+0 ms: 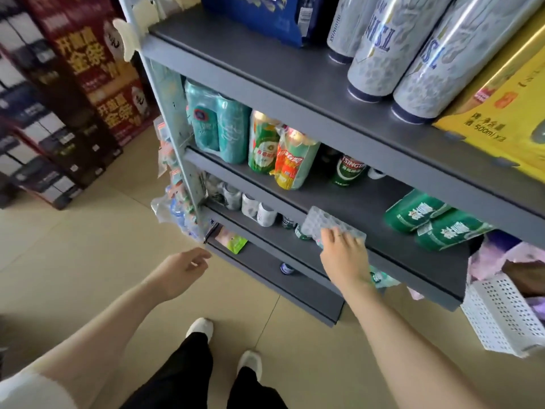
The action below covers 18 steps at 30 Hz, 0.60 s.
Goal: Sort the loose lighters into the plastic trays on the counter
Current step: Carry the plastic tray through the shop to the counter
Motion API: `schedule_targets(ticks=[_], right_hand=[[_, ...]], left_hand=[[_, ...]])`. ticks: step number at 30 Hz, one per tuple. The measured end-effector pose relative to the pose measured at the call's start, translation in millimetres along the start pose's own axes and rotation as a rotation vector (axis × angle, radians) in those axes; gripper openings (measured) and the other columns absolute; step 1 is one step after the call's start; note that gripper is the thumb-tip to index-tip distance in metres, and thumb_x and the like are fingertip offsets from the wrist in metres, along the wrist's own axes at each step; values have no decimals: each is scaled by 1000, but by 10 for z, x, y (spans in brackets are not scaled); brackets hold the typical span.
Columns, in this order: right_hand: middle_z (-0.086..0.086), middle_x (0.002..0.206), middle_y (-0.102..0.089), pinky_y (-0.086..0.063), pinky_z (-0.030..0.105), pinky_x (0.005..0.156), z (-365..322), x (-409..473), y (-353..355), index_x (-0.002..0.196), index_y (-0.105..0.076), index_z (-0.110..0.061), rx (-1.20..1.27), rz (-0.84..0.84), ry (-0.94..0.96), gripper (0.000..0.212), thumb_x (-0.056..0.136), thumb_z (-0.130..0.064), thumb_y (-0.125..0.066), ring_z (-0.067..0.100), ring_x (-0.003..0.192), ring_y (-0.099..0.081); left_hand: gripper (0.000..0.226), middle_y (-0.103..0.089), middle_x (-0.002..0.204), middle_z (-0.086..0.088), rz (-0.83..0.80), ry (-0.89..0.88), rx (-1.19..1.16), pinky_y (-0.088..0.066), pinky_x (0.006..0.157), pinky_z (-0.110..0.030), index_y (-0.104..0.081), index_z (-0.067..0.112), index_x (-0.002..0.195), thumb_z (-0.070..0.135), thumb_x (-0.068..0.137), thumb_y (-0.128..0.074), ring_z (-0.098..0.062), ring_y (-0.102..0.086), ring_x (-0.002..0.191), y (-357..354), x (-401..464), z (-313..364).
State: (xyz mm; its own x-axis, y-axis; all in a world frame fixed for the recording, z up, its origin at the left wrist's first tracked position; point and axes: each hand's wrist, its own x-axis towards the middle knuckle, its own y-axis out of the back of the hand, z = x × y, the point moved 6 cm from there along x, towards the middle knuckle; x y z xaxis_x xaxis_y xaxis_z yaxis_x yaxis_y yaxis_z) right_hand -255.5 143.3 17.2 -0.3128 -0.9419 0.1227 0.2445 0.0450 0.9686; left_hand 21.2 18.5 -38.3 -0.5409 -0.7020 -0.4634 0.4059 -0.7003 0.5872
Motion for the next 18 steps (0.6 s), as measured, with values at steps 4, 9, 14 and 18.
schedule_targets(ticks=[4, 9, 14, 18], right_hand=[[0, 58, -54, -38, 26, 38, -478, -91, 91, 76, -46, -14, 112, -44, 255, 24, 64, -6, -64, 20, 48, -53], [7, 108, -61, -41, 34, 59, -1199, 167, -72, 111, -44, -13, 289, -458, 302, 18, 94, -18, -41, 30, 91, -61], [8, 88, -54, -34, 31, 57, -2455, 683, 274, 89, -36, -15, 499, -537, 481, 12, 91, -23, -45, 32, 81, -56], [5, 80, -47, -33, 30, 57, -3676, 1205, 514, 82, -35, -17, 571, -539, 633, 17, 89, -25, -48, 26, 72, -45]], left_hand=[[24, -63, 100, -1, 50, 176, -82, -45, 72, -29, -57, 22, 107, 11, 87, -50, -20, -60, 88, -11, -369, -555], [23, -62, 97, 0, 160, 384, -133, -42, 61, -24, -57, 21, 109, 16, 88, -48, -16, -58, 81, 187, -895, -1334], [22, -63, 101, -1, 359, 537, -211, -42, 71, -26, -58, 18, 110, 17, 89, -51, -18, -59, 84, 650, -1297, -1981], [22, -62, 101, -2, 490, 633, -271, -36, 76, -24, -60, 13, 109, 16, 89, -54, -15, -54, 86, 1125, -1491, -2588]])
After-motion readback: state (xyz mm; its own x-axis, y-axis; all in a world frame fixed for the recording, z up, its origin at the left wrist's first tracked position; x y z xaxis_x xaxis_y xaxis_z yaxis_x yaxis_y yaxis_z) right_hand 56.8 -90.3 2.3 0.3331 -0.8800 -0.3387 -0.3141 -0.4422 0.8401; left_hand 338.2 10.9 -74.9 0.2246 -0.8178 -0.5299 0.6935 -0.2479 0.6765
